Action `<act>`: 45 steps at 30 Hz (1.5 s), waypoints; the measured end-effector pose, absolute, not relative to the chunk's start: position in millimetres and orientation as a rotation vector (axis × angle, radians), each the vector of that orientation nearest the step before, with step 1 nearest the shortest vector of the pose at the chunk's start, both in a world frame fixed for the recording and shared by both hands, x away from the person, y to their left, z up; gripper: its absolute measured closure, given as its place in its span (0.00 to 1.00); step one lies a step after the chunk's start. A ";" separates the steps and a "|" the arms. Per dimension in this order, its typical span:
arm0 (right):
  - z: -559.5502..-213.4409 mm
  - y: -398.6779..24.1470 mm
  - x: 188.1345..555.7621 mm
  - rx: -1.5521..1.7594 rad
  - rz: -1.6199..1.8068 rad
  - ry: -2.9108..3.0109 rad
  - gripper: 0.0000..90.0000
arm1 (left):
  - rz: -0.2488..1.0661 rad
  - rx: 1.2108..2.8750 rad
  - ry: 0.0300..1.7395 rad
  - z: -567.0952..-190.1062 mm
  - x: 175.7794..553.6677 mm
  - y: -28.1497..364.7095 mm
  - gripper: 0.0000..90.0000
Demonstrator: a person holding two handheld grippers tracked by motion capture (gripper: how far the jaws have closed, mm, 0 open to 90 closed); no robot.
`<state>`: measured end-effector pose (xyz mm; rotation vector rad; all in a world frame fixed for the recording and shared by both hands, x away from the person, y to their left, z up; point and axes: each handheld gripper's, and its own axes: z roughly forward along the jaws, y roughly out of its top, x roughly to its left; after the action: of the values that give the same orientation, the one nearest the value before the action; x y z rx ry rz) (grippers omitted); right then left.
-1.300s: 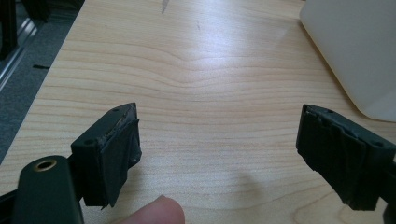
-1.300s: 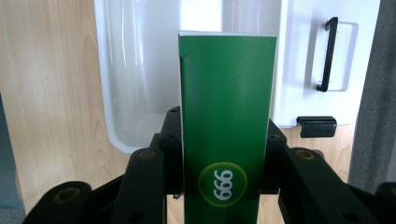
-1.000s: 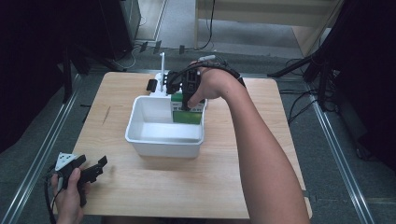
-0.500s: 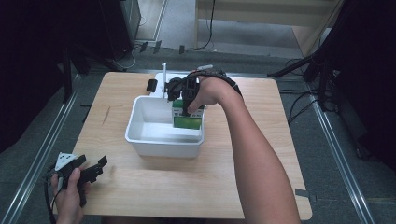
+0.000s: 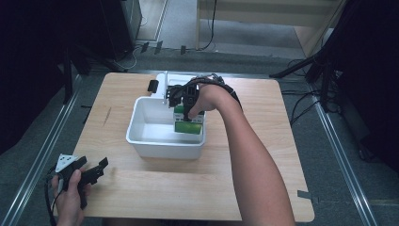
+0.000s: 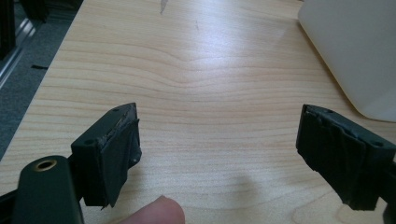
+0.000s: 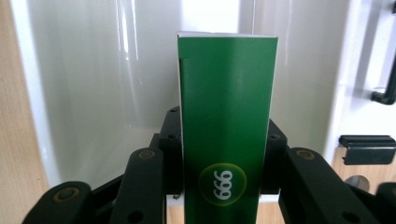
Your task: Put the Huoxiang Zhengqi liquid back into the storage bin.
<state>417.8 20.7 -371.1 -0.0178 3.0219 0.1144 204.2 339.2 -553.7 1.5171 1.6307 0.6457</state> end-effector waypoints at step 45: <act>-369.7 8.3 421.4 0.108 0.239 2.997 0.46 | 0.631 1.515 1.635 -554.0 205.1 339.9 0.16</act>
<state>421.4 8.3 -369.7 0.1079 2.9974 0.2390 205.1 339.9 -554.0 1.5146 1.6346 0.6314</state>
